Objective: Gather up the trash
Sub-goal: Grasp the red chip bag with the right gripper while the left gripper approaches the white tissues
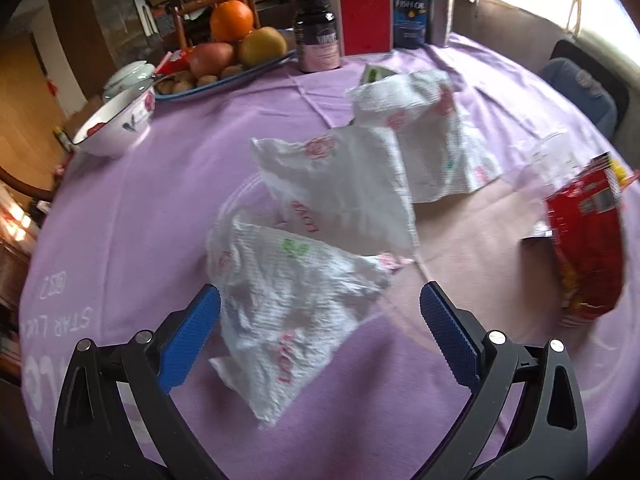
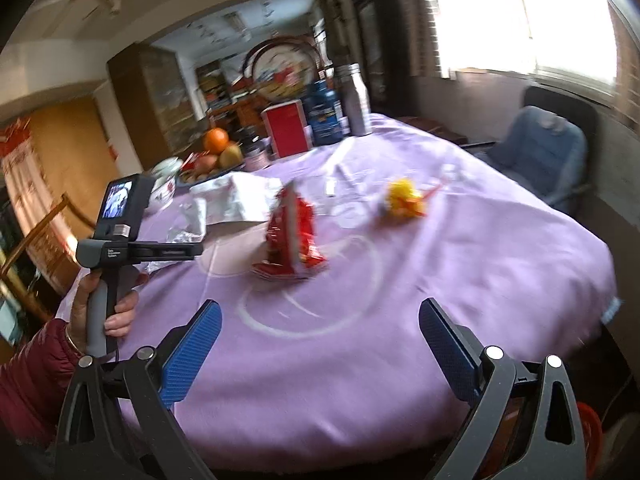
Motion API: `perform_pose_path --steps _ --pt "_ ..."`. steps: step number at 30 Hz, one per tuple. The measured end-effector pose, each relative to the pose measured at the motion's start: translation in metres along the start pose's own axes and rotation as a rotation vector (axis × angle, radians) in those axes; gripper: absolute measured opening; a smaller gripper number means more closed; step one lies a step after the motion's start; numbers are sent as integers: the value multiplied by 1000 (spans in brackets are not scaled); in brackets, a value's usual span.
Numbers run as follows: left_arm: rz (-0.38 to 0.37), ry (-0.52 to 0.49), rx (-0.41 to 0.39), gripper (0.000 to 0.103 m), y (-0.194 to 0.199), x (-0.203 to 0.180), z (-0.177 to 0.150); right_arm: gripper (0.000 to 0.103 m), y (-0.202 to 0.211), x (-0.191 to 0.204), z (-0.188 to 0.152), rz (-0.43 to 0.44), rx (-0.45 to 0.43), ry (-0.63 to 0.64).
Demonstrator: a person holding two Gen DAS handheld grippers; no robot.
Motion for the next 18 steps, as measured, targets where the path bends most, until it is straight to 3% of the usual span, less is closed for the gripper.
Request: perform_pose_path --steps 5,12,18 --pt "-41 88 78 97 -13 9 -12 97 -42 29 9 54 28 64" --pt "-11 102 69 98 -12 12 -12 97 -104 36 13 56 79 63" --pt "-2 107 58 98 -13 13 -12 97 -136 35 7 67 131 -13"
Point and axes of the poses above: each gripper's, at about its wrist camera, not at the fingertips, and y roughly against the way its jaws point, x to its left, z to its top, the point moved 10 cm from there along -y, roughly the way its jaws point, and after that the axes turned 14 degrees about -x, right-handed, at the moved point
